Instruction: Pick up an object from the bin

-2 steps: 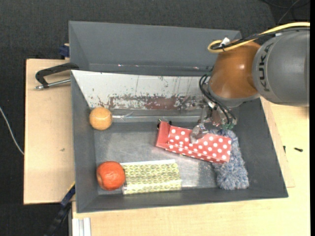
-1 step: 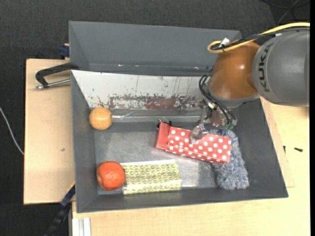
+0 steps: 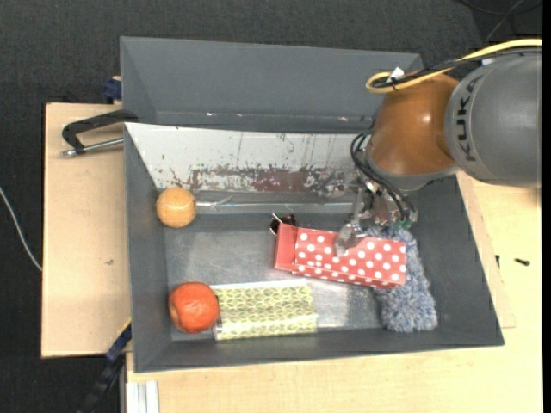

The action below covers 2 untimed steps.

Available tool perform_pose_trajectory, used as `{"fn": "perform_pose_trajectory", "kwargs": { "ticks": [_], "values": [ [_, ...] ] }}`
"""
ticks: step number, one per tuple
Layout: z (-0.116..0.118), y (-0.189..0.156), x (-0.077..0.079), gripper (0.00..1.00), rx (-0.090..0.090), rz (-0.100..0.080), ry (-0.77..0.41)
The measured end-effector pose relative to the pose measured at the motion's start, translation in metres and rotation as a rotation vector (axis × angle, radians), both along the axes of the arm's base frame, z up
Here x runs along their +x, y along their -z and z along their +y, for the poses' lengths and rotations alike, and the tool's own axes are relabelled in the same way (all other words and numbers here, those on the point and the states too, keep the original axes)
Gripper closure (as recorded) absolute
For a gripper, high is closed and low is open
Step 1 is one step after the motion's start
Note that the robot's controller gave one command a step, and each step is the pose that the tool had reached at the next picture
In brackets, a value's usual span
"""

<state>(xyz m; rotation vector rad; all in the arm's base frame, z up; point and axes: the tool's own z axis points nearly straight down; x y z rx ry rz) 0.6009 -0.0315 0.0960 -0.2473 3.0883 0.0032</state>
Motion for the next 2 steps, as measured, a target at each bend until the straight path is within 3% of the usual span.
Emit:
{"fn": "perform_pose_trajectory", "kwargs": {
  "ticks": [1,2],
  "values": [
    [0.079,0.0098,-0.0083,1.0,-0.027,0.025,-0.495],
    [0.0789,0.0099,-0.0083,1.0,-0.027,0.025,-0.495]
  ]
}}
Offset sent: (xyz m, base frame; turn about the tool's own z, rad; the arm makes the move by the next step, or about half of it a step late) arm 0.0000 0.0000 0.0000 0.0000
